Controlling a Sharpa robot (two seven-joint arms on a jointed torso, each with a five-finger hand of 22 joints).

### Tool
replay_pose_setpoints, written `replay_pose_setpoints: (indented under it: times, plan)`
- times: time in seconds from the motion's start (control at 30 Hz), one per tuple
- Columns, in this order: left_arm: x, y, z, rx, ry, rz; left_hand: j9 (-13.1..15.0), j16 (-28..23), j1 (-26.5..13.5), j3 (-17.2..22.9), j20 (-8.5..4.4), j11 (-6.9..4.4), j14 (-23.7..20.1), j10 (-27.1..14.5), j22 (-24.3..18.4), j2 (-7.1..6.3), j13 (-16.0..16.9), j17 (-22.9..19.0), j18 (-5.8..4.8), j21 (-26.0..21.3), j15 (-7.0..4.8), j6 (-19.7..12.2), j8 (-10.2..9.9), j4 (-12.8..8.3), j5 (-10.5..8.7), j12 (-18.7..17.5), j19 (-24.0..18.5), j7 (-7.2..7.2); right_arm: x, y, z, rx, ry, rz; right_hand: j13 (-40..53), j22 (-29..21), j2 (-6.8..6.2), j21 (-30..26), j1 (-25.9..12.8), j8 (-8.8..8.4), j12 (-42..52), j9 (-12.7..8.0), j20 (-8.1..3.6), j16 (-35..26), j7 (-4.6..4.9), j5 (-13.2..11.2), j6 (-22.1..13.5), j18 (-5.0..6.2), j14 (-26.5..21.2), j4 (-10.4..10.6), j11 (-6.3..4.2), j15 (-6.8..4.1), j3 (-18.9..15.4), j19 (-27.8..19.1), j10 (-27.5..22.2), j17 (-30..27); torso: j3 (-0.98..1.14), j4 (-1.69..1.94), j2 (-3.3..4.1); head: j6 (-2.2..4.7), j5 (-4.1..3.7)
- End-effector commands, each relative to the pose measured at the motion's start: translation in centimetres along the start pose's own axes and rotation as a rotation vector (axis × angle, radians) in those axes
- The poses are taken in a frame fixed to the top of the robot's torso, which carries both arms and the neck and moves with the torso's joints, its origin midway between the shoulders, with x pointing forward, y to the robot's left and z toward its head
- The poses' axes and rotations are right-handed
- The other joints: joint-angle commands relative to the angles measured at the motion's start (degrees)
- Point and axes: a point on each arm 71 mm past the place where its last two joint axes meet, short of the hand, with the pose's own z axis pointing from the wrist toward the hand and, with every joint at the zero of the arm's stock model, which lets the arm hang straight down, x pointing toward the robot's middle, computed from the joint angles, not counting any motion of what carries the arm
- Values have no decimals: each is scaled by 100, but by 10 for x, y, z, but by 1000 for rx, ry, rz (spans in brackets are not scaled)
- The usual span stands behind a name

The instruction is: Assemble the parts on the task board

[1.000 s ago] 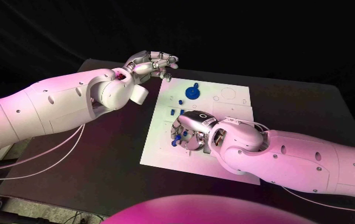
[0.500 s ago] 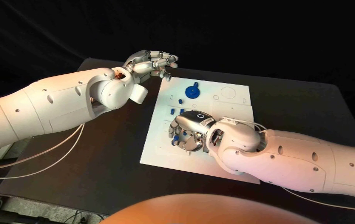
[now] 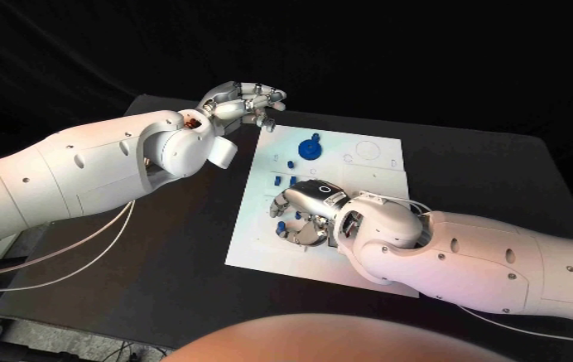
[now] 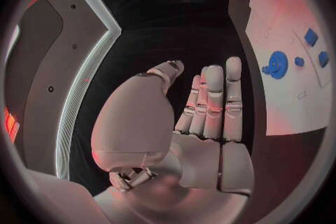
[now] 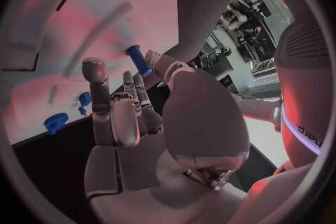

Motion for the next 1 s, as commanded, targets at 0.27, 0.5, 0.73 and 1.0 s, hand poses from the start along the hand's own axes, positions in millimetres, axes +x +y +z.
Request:
replay_pose_setpoints:
  times: [0.27,0.5,0.73,1.0]
  plan:
    - [1,-1,0,5,10,-6,4,17,-23,-4,6,7,-39,-31,-8,-10,-9,-7,60,-20,-3,-34,38,-2,-27,21,39,10,-14,0,-19,-36,-116,33,-47,-102,132,-196,215,33,264,-123,9,-95,19,25,-75,55,-24,125,6,67,-640,-51,-221,-145,2,-2,-6,25,-45]
    - [0,-1,-1,5,8,-5,4,17,-23,-4,6,7,-39,-31,-8,-10,-9,-7,60,-20,-3,-34,38,-2,-27,21,39,10,-50,-29,-50,54,-242,124,9,-112,209,-186,79,99,644,-203,-20,-217,41,43,22,54,-43,408,-45,31,-719,31,248,-391,-11,-3,-17,99,-247]
    - [-2,-1,-2,3,2,-3,5,18,-22,-9,8,9,-44,-43,-10,-16,-11,-8,60,-22,-2,-40,48,-4,-28,24,37,11,-82,-99,-102,366,-314,305,288,197,82,486,-216,328,1047,-214,-224,61,-217,193,273,-56,187,1046,-356,-221,-990,388,1497,232,-37,-52,-45,143,-566]
    - [-1,-1,-5,4,6,-4,5,19,-22,-9,8,9,-44,-43,-11,-16,-11,-8,60,-22,-2,-40,49,-4,-28,25,36,11,-67,-126,-141,533,-239,324,4088,832,-57,1598,-6,851,4620,483,-576,576,-556,184,260,-219,406,1446,-717,-468,-1360,766,2257,1286,-22,-99,-50,149,-723]
